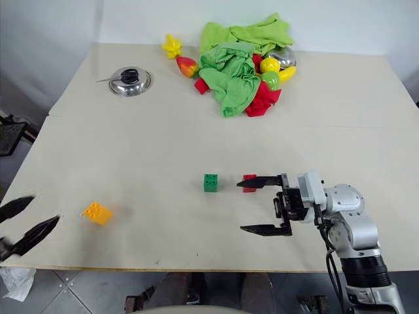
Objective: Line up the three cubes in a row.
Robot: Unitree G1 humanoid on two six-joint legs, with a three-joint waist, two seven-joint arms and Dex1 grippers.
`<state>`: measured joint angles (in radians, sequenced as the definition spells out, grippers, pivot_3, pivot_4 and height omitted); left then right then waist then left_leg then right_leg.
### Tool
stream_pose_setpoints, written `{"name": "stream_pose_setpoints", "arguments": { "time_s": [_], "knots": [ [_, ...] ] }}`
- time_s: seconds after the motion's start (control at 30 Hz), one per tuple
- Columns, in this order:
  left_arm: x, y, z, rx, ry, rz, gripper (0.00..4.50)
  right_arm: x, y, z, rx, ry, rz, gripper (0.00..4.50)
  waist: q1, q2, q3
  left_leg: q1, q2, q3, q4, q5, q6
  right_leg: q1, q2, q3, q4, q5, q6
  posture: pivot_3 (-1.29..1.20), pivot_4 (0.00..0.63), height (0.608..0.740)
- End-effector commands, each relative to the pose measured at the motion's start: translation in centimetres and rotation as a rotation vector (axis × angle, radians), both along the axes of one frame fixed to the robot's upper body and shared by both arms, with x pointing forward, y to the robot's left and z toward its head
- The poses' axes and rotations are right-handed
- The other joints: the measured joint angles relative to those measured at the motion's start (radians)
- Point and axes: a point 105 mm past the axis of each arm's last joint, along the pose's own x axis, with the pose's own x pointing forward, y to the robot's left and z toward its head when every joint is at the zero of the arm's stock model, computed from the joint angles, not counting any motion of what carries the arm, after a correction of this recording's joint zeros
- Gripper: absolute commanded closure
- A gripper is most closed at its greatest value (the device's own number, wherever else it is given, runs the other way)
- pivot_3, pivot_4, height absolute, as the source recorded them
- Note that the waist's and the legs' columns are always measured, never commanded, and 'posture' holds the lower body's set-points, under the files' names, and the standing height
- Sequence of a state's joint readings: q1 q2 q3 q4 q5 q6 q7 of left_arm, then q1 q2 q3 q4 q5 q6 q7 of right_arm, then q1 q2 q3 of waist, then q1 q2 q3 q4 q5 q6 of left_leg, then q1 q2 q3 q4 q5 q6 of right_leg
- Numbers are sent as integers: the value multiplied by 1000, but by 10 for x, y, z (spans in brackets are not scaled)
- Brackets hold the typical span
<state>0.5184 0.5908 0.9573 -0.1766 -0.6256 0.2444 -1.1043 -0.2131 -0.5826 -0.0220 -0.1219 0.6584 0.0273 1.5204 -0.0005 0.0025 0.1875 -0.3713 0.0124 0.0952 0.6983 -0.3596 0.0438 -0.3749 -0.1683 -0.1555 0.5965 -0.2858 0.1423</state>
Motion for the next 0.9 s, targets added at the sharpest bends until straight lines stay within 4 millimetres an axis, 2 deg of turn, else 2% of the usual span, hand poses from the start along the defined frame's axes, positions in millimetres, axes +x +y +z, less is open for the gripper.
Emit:
{"name": "stream_pose_setpoints", "arguments": {
  "time_s": [0.03,0.1,0.17,0.3,0.47,0.67,0.77,0.9],
  "knots": [
    [-27,16,-5,14,27,69,17,-4,4,3,14,-41,46,0,1,0,0,0,0,0,0,0,0,-1,0,-1,-2,0,0,0,150,740],
    [-34,9,-14,22,74,34,17,-4,6,4,18,-38,52,0,0,0,0,0,1,1,0,-1,-1,-1,0,-1,-2,0,-1,0,150,740],
    [-30,3,-22,30,74,5,17,-3,7,5,20,-43,46,0,1,1,0,0,1,1,0,-2,-2,-1,0,-1,-2,0,-1,0,150,740],
    [-4,-19,-27,24,33,-64,17,-2,1,4,12,-47,12,0,2,1,0,0,1,1,0,-5,-5,-2,-1,0,-2,-1,-1,0,150,740],
    [31,-42,-36,39,10,-123,17,0,-8,3,-10,-38,-52,0,-1,1,0,0,1,1,-1,-3,-1,-1,1,-1,1,-1,-1,0,150,740],
    [52,-51,-54,56,49,-139,17,-4,-15,0,-10,-4,-104,0,-4,2,0,0,2,3,-1,-3,0,-1,3,-1,1,-1,-1,0,150,740],
    [57,-53,-54,53,26,-144,615,-4,-23,-2,-2,7,-164,0,-2,2,0,0,2,3,-1,-3,0,-1,3,-2,1,-1,-1,0,150,740],
    [65,-67,-51,9,24,-214,1869,-4,-39,-8,3,4,-242,0,2,2,0,0,2,3,-1,-3,0,-1,3,-2,0,0,-1,0,150,740]
  ]
}}
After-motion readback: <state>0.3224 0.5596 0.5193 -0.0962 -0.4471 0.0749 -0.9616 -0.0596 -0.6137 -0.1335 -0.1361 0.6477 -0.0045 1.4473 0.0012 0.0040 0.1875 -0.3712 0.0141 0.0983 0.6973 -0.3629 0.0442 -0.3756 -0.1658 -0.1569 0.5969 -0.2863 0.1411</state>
